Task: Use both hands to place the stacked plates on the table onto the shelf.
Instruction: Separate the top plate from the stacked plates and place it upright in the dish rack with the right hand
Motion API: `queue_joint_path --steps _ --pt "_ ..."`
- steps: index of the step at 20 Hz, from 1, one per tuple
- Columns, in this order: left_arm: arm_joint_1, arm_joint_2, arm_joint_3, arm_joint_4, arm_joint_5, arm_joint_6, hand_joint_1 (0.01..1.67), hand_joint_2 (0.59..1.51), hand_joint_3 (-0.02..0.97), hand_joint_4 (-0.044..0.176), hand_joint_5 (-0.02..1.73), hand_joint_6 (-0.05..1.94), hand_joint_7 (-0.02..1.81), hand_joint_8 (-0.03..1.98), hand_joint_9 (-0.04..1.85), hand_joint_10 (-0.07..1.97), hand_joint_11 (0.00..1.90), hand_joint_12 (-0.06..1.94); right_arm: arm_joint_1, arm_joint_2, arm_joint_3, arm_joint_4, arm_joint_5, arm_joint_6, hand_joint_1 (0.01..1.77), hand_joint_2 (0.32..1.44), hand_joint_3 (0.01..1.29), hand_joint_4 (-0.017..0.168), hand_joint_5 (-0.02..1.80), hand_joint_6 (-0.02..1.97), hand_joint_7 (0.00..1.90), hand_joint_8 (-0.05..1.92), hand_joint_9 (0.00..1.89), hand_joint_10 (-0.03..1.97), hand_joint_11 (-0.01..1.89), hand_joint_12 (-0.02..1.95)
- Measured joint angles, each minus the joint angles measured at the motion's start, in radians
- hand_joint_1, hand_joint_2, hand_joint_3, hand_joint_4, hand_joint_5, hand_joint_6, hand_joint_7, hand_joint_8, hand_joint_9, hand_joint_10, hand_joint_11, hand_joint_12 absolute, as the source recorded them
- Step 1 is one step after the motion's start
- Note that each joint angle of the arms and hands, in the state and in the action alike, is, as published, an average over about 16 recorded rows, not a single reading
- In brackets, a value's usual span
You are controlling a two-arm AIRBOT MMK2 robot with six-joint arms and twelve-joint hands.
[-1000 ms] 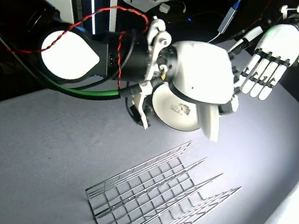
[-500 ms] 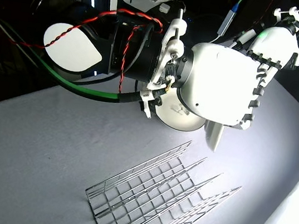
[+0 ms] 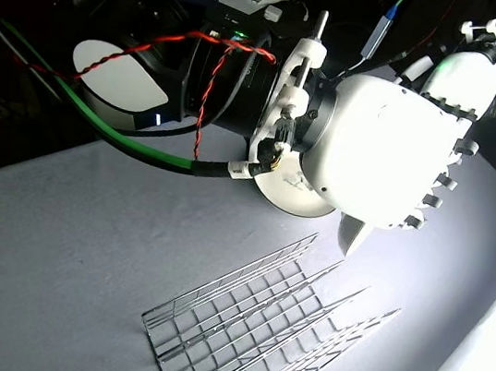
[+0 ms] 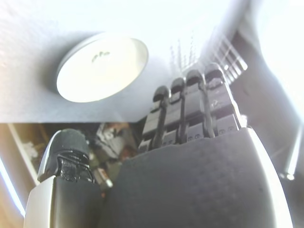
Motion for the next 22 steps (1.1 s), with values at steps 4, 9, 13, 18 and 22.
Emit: queue_joint_path --steps 4,9,13,18,22 --pt "0.015 -0.006 0.023 0.003 0.008 0.002 0.01 1.188 0.021 0.0 0.02 0.01 0.02 0.01 0.02 0.01 0.02 -0.01 -0.004 0.008 0.02 0.016 -0.003 -0.001 1.4 1.01 0.01 -0.002 0.92 1.03 0.97 0.94 0.91 1.21 0.8 1.38" --pt "0.026 -0.011 0.04 0.009 0.017 0.004 0.01 1.188 0.02 0.0 0.02 0.01 0.02 0.01 0.02 0.01 0.02 -0.01 -0.02 0.024 0.05 0.017 0.0 -0.002 1.4 1.01 0.01 -0.002 0.92 1.02 0.98 0.93 0.92 1.2 0.8 1.38" --pt "0.024 -0.013 0.045 0.011 0.021 0.001 0.01 1.188 0.02 0.0 0.02 0.01 0.02 0.01 0.02 0.01 0.02 -0.01 -0.043 0.038 0.072 0.018 0.005 -0.002 1.4 1.01 0.01 -0.004 0.92 1.0 0.98 0.92 0.92 1.19 0.81 1.38" --pt "0.017 -0.015 0.045 0.015 0.024 -0.005 0.01 1.187 0.02 0.0 0.02 0.01 0.02 0.01 0.02 0.01 0.02 -0.01 -0.084 0.049 0.105 0.019 0.016 -0.001 1.4 1.01 0.01 -0.006 0.93 0.99 0.99 0.91 0.93 1.19 0.81 1.38" --pt "0.012 -0.014 0.043 0.018 0.023 -0.01 0.01 1.187 0.02 0.0 0.02 0.01 0.02 0.01 0.01 0.01 0.02 -0.01 -0.123 0.055 0.129 0.018 0.032 0.0 1.4 1.01 0.01 -0.007 0.93 0.98 0.99 0.92 0.93 1.19 0.82 1.38"
